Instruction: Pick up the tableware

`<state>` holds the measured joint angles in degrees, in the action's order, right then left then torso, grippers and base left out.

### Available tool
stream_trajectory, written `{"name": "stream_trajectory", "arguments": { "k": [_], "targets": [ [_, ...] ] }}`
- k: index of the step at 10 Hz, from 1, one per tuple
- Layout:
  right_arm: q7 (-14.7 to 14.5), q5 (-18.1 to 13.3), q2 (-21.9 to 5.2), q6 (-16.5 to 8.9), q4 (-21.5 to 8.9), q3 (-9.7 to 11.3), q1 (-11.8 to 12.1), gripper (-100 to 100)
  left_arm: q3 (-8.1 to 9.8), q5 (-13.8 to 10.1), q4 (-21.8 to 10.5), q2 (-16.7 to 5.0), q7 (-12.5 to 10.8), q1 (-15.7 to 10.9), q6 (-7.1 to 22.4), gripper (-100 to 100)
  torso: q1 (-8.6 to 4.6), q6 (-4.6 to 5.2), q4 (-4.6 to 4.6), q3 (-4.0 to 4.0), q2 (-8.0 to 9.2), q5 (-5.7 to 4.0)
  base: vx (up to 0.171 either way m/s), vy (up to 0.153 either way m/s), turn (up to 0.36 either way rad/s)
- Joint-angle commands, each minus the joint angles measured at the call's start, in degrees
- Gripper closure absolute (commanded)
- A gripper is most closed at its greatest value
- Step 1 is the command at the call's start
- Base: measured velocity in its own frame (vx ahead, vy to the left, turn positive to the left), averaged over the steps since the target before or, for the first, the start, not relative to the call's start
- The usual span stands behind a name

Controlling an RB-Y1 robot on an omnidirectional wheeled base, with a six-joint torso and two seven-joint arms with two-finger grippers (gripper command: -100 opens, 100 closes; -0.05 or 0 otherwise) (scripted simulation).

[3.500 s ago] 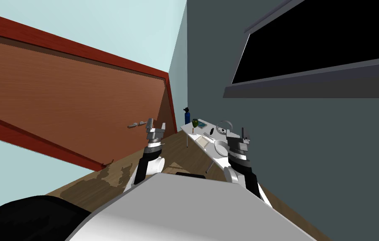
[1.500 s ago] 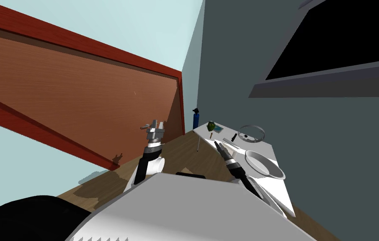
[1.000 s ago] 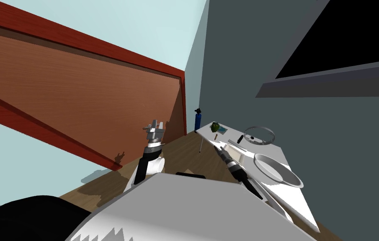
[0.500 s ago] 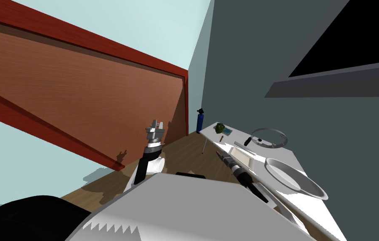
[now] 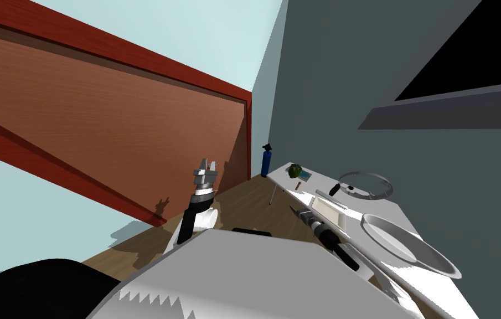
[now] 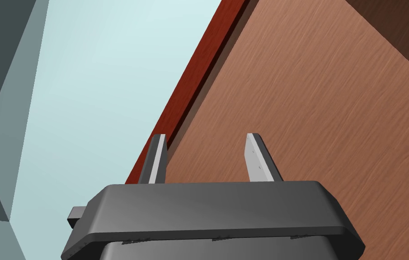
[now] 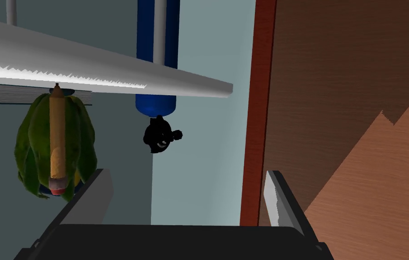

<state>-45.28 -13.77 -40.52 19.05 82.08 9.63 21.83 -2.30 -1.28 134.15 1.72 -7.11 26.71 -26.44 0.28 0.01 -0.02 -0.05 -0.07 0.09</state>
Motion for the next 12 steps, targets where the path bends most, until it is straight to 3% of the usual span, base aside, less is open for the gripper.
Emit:
{"name": "stream_trajectory", "arguments": {
  "k": [1, 2, 4, 5, 8, 9, 12],
  "targets": [
    [-2.46, -1.05, -1.85, -1.27, -2.85, 0.69, -0.27, -100, 0.00, 0.00, 0.00, 0.00, 0.00, 0.00, 0.00, 0, 0.00, 0.00, 0.00, 0.00, 0.00, 0.00, 0.025, 0.072, 0.017],
    [-2.46, -1.05, -1.85, -1.27, -2.85, 0.69, -0.27, -100, 0.00, 0.00, 0.00, 0.00, 0.00, 0.00, 0.00, 0, -0.04, 0.00, 0.01, 0.01, 0.02, 0.00, 0.030, 0.069, 0.016],
    [-5.76, -2.62, -5.23, -3.63, -7.37, 2.02, -1.48, -100, 0.00, 0.00, 0.00, 0.00, 0.00, 0.00, 0.00, 0, -0.02, 0.00, 0.00, -0.01, -0.01, 0.00, 0.040, 0.103, 0.025],
    [-5.76, -2.62, -5.23, -3.63, -7.57, 2.02, -1.48, -100, 0.00, 0.00, 0.00, 0.00, 0.00, 0.00, 0.00, 0, 0.10, 0.00, 0.00, -0.01, -0.02, 0.02, 0.021, 0.085, 0.002],
    [-9.67, -4.60, -9.71, -7.10, -14.04, 3.91, -3.40, -100, 0.00, 0.00, 0.00, 0.00, 0.00, 0.00, 0.00, 0, 0.00, 0.00, 0.01, 0.04, 0.06, 0.01, 0.019, 0.082, 0.018],
    [-9.67, -4.60, -9.71, -7.10, -14.04, 3.91, -3.40, -100, 0.00, 0.00, 0.00, 0.00, 0.00, 0.00, 0.00, 0, -0.02, 0.02, 0.02, 0.04, 0.07, 0.01, 0.022, 0.052, -0.004],
    [-11.68, -5.70, -12.30, -9.30, -17.93, 5.09, -4.70, -100, 0.01, 0.00, 0.00, -0.01, 0.00, 0.00, 0.00, 0, -0.21, 0.01, 0.02, 0.05, 0.09, -0.04, 0.014, 0.033, 0.008]
  ]
}}
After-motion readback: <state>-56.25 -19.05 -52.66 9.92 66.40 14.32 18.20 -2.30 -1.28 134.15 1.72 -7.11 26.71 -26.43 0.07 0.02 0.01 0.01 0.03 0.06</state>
